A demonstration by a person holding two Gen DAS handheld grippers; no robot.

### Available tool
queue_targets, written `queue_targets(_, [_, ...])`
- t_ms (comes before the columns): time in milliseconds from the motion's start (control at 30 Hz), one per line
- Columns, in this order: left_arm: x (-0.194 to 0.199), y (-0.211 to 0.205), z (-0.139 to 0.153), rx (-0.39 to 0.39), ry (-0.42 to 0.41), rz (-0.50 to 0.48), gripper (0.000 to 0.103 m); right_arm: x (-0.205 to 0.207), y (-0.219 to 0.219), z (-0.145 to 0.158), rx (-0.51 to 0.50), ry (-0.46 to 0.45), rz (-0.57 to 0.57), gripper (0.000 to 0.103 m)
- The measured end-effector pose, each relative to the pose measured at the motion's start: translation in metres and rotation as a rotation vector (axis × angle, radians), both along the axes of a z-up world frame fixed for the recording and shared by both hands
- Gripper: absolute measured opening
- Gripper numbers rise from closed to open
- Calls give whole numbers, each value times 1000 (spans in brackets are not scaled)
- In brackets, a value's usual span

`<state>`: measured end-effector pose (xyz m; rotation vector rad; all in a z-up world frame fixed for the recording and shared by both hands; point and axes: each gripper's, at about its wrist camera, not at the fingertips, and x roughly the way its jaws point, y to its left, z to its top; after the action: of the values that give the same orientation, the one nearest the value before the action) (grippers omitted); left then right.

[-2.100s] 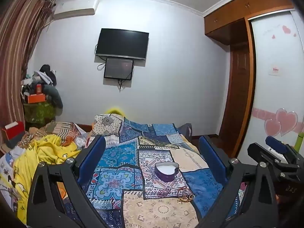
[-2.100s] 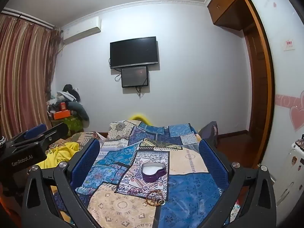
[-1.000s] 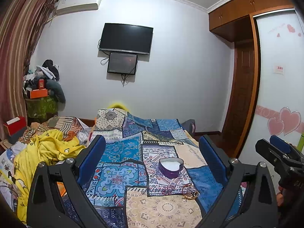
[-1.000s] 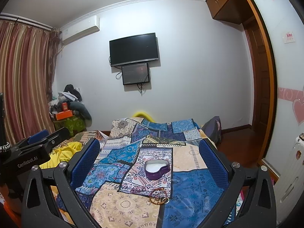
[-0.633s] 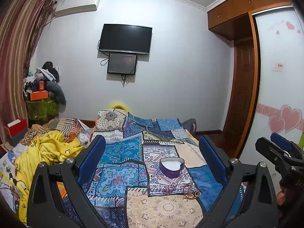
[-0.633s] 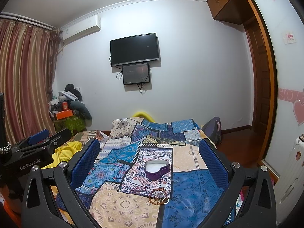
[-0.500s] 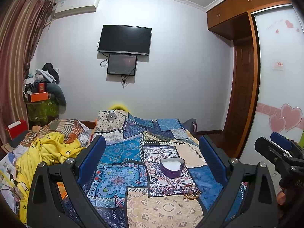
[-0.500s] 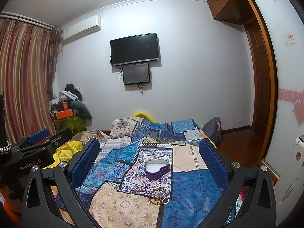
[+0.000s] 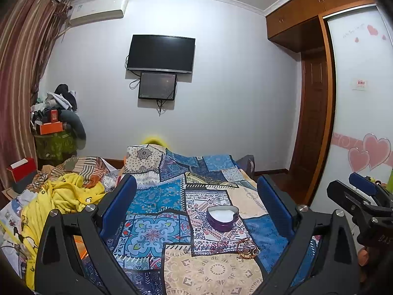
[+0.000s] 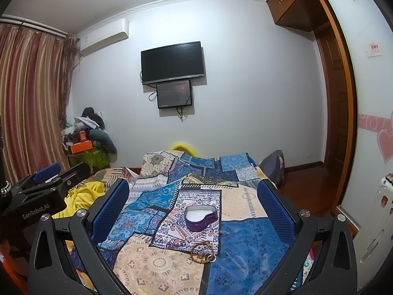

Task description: Organize jewelry

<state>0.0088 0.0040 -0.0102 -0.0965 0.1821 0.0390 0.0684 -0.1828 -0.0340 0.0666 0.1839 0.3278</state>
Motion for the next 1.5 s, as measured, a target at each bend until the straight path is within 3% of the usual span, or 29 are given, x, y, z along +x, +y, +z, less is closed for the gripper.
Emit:
queue_targets(1000, [16,8,-12,-10,23,-5,99,15,6,-8,-20,58,-17,103])
queue_targets(1300, [56,36,-42,-40,137,29,99,47,6,-40,-76,170,-57,103])
queue_targets(1500, [88,51,-73,-4,262,51,91,67,6,-69,-134,275,-54,103])
